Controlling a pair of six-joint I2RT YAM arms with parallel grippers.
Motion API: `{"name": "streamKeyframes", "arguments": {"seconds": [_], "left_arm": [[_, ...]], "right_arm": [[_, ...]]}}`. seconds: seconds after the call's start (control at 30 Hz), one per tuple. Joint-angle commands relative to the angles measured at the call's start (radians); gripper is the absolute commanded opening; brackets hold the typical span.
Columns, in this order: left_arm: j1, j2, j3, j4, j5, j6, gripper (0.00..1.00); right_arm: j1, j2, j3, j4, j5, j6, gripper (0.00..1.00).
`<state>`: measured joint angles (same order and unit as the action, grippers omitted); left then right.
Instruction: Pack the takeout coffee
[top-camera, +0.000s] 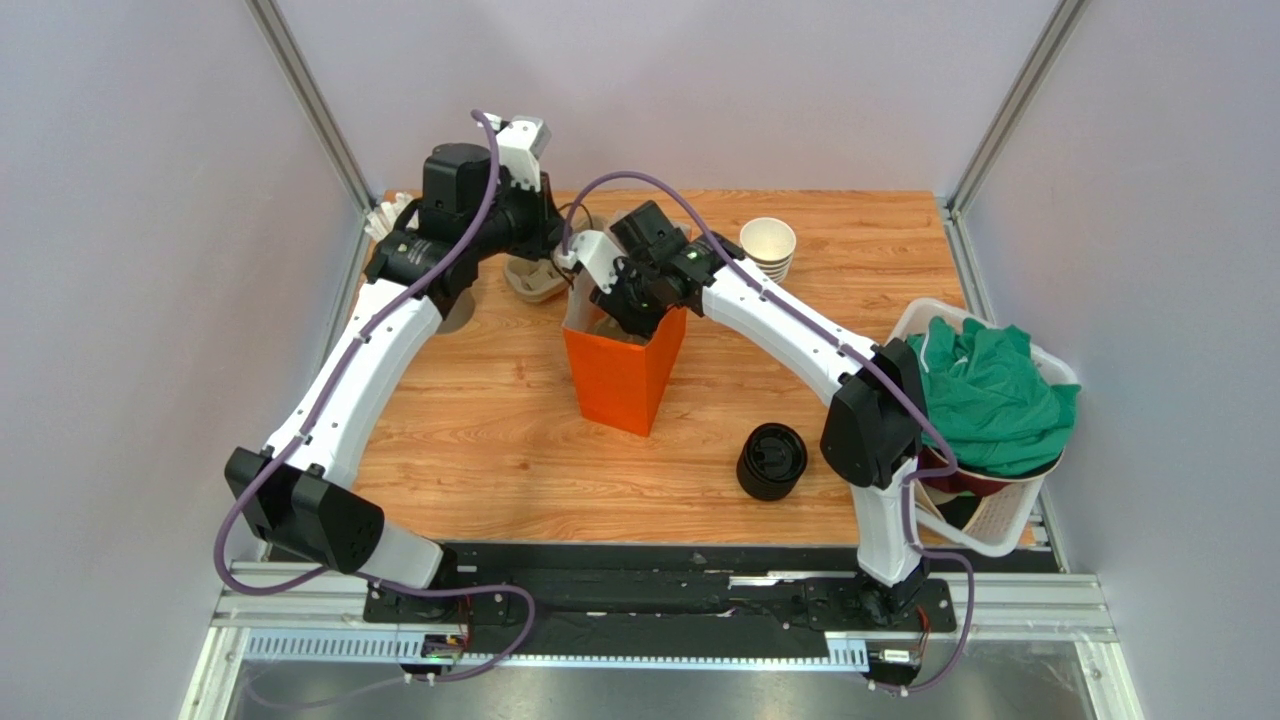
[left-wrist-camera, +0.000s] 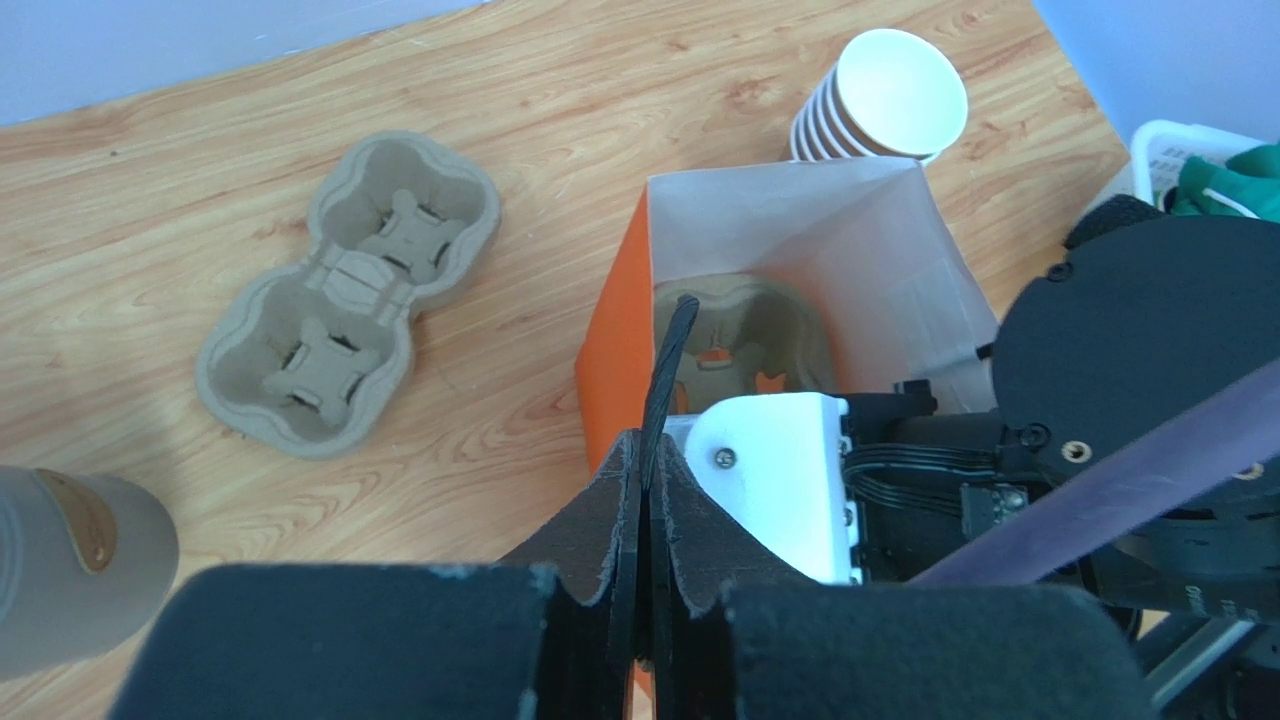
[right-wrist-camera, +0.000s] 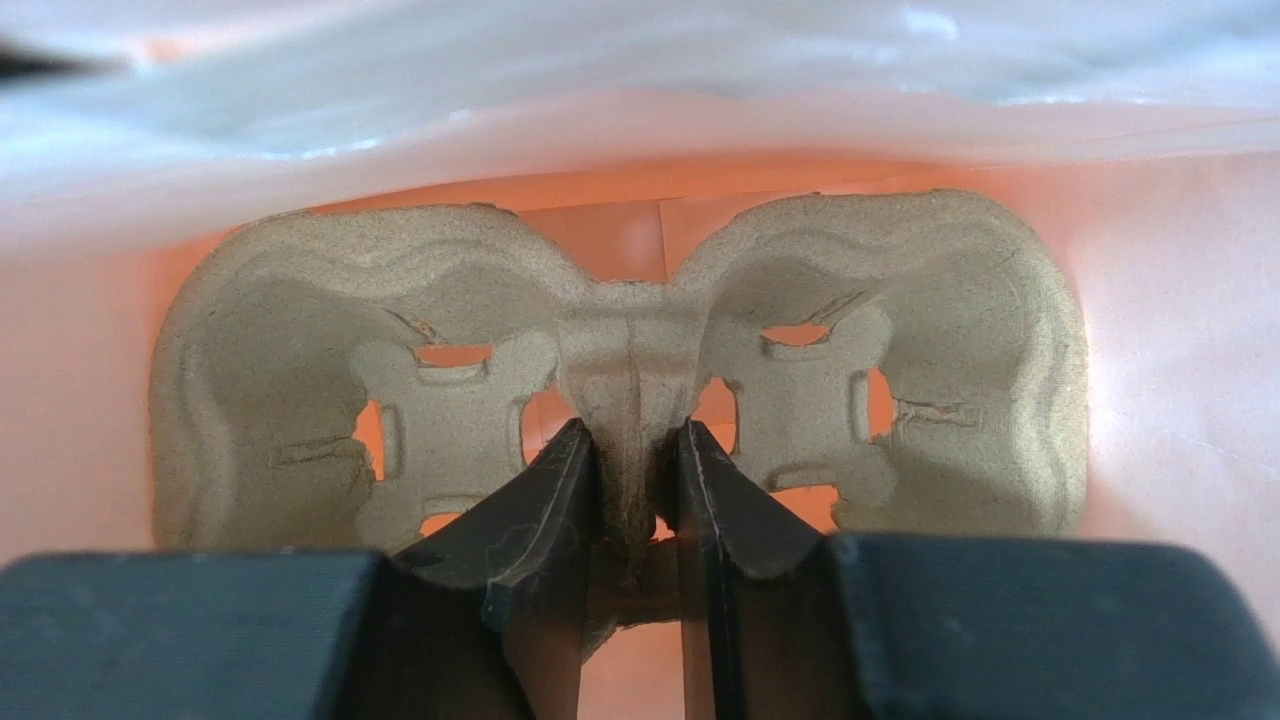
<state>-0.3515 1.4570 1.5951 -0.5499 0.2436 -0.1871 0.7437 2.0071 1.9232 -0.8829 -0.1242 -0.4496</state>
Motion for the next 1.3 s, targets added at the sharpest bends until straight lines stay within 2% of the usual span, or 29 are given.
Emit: {"name": "streamKeyframes", "arguments": {"seconds": [0.0, 0.17, 0.43, 0.93, 1.27], "left_arm": [[-0.001, 0.002, 0.009, 0.004, -0.066, -0.021, 0.0], [0.0, 0.003, 0.006, -0.007, -0.159, -0.018, 0.0], [0.003, 0.011, 0.002, -0.008, -0.228, -0.02, 0.0], [0.013, 0.028, 0.008, -0.005, -0.242, -0.034, 0.0], [0.016, 0.039, 0.011, -0.012, -0.311, -0.037, 0.0]], "right_arm": [[0.0, -0.002, 0.023, 0.012, -0.006, 0.011, 0.26], [0.002, -0.001, 0.017, 0.012, -0.008, 0.011, 0.26], [0.0, 0.005, 0.008, 0.01, -0.009, 0.009, 0.26], [0.0, 0.032, -0.003, 0.006, -0.009, 0.0, 0.26], [0.002, 0.039, -0.003, -0.007, -0.015, -0.006, 0.26]]}}
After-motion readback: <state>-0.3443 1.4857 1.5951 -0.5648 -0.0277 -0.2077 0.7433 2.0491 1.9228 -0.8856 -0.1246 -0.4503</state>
